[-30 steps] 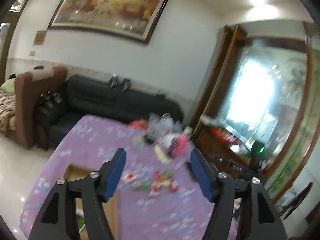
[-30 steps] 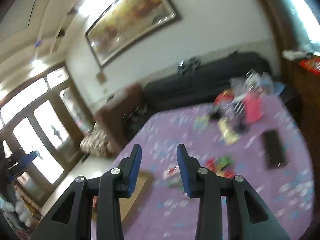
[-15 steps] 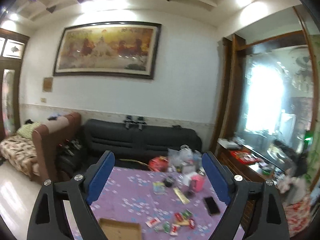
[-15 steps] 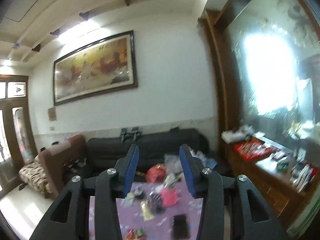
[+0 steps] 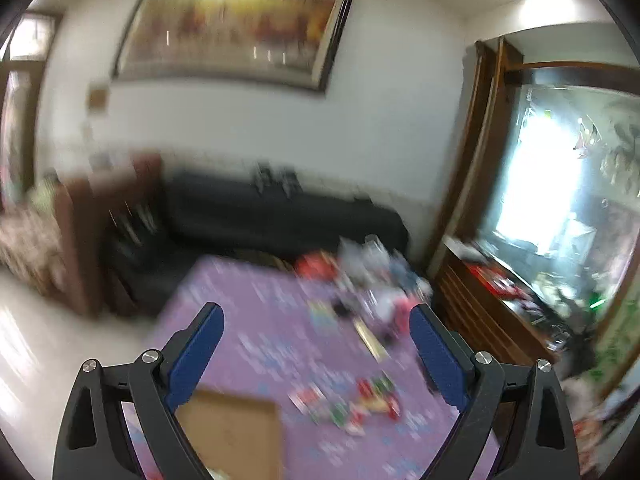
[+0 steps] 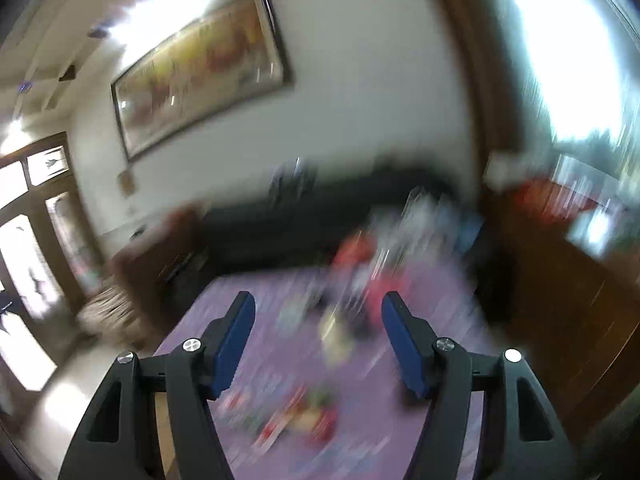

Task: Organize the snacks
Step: 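Lift both tools away from the box and return over the snacks, then grasp the white red-sausage packet with the left gripper while the right grasps a red candy bag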

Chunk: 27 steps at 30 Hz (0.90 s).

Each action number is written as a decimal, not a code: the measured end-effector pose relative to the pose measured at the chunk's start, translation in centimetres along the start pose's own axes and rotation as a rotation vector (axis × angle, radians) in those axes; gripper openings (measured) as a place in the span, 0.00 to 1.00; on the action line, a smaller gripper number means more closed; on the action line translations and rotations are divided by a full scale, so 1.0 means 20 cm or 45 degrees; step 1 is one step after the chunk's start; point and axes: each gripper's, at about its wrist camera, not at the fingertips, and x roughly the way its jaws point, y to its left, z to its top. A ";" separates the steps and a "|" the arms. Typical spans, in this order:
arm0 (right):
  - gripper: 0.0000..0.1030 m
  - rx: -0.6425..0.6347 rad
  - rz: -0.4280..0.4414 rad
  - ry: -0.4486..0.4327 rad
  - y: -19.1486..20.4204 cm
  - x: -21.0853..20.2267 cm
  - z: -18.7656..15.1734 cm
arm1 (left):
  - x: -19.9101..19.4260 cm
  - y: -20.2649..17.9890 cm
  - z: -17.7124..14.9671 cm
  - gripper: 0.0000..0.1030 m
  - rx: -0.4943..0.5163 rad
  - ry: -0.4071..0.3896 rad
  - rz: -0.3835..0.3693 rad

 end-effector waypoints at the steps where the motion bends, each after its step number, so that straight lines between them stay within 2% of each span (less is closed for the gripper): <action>1: 0.62 0.036 0.034 0.076 -0.02 0.11 -0.10 | 0.07 0.01 -0.09 0.92 -0.020 0.048 -0.029; 2: 0.56 0.078 0.066 0.158 -0.05 0.23 -0.23 | 0.17 0.03 -0.21 0.89 -0.035 0.106 -0.074; 4: 0.46 0.144 0.119 0.324 -0.08 0.46 -0.47 | 0.33 0.02 -0.40 0.67 -0.044 0.197 -0.111; 5: 0.44 0.158 0.120 0.395 -0.08 0.56 -0.58 | 0.42 0.02 -0.50 0.63 -0.065 0.248 -0.139; 7: 0.44 0.164 0.075 0.457 -0.09 0.70 -0.73 | 0.56 0.02 -0.62 0.61 -0.131 0.325 -0.201; 9: 0.44 0.141 0.009 0.468 -0.10 0.81 -0.83 | 0.70 0.04 -0.74 0.61 -0.169 0.379 -0.184; 13: 0.44 0.110 -0.130 0.460 -0.14 0.99 -0.91 | 0.88 0.01 -0.87 0.61 -0.178 0.460 -0.160; 21: 0.44 0.122 -0.093 0.495 -0.14 1.20 -1.01 | 1.12 -0.10 -0.95 0.61 -0.021 0.522 -0.128; 22: 0.38 0.113 -0.094 0.502 -0.13 1.22 -1.02 | 1.14 -0.12 -0.96 0.61 0.005 0.531 -0.125; 23: 0.25 0.075 -0.123 0.488 -0.12 1.22 -1.02 | 1.17 -0.13 -0.97 0.61 0.020 0.540 -0.122; 24: 0.20 0.048 -0.133 0.499 -0.11 1.23 -1.02 | 1.22 -0.15 -0.99 0.61 0.032 0.560 -0.116; 27: 0.18 0.058 -0.105 0.523 -0.13 1.23 -1.01 | 1.33 -0.18 -1.02 0.61 0.038 0.602 -0.109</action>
